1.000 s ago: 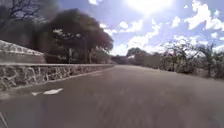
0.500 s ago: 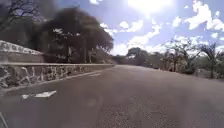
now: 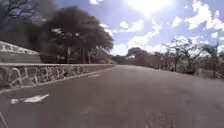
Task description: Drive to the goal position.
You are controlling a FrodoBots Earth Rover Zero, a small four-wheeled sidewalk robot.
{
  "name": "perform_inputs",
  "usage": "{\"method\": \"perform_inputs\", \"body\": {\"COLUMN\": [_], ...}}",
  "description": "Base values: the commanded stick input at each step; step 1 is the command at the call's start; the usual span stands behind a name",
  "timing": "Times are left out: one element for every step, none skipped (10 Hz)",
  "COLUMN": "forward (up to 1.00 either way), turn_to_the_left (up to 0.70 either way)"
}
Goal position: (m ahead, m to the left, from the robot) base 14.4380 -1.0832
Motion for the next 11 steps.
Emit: {"method": "perform_inputs", "body": {"forward": [0.5,0.5,0.5,0.5,0.5,0.5,0.5,0.5,0.5,0.5,0.5], "turn_to_the_left": [0.0,0.0,0.0,0.0,0.0,0.0,0.0,0.0,0.0,0.0,0.0]}}
